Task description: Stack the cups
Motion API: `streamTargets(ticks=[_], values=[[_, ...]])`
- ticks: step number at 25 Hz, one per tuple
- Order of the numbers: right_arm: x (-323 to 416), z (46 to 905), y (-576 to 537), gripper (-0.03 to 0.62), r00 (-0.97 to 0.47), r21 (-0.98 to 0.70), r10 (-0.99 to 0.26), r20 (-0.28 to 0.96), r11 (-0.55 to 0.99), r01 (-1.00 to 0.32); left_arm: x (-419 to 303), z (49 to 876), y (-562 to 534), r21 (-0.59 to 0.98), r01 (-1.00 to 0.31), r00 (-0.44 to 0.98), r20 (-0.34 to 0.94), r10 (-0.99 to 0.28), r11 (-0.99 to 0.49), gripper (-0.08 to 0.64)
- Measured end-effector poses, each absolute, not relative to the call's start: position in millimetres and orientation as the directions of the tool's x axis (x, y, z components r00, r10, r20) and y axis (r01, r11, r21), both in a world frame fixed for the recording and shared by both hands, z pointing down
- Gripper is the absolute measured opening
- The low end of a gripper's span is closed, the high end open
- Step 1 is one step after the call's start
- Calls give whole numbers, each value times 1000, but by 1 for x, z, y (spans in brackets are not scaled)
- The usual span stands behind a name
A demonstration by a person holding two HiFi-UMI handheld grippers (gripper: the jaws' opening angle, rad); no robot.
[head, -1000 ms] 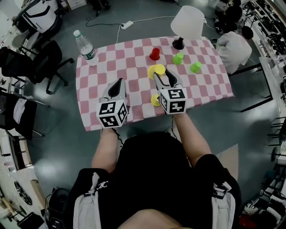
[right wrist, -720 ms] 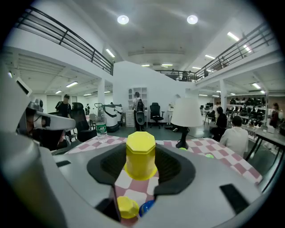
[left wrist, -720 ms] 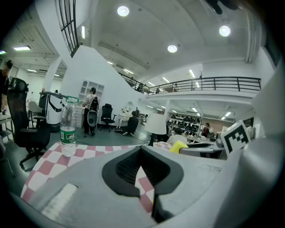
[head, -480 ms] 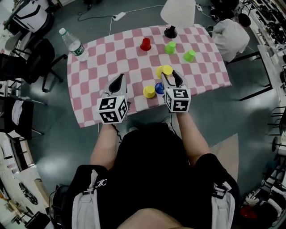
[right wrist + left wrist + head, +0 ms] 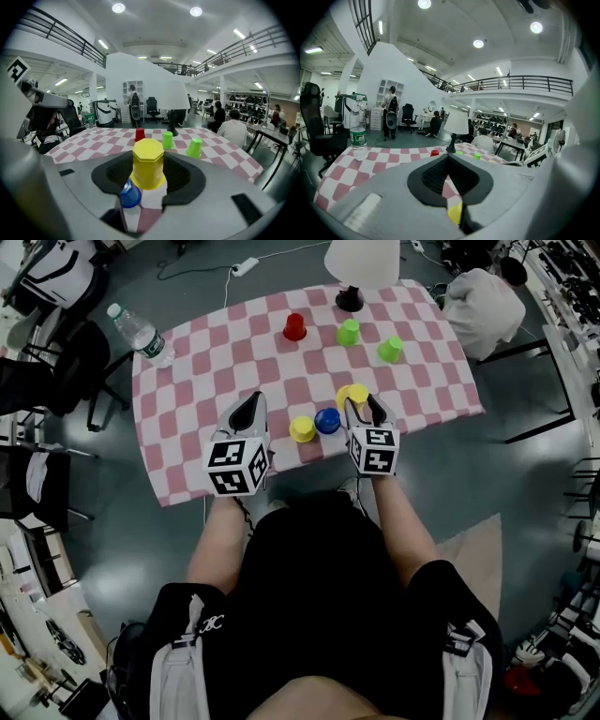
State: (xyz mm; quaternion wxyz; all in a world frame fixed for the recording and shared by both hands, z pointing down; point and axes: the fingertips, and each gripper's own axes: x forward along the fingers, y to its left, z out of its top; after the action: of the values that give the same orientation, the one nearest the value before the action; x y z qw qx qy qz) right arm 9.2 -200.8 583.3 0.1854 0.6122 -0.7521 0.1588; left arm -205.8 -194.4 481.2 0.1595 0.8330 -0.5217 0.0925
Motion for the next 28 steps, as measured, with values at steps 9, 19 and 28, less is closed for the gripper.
streamTargets(ticks=[9,19,28], values=[[28,637,-186,201,-161,-14,-820,549,183,-983,-190,481,-192,147,-901,434,336,-836,-408,15],[30,670,-178,201,-171,14,-815,554,215,-977,-182,484,-185,133,-901,432,353,-830,-413,15],[32,685,-174,204,-157,1,-819,553,189,-982,-182,483,-178,128,-902,429,353,-832,-411,15]])
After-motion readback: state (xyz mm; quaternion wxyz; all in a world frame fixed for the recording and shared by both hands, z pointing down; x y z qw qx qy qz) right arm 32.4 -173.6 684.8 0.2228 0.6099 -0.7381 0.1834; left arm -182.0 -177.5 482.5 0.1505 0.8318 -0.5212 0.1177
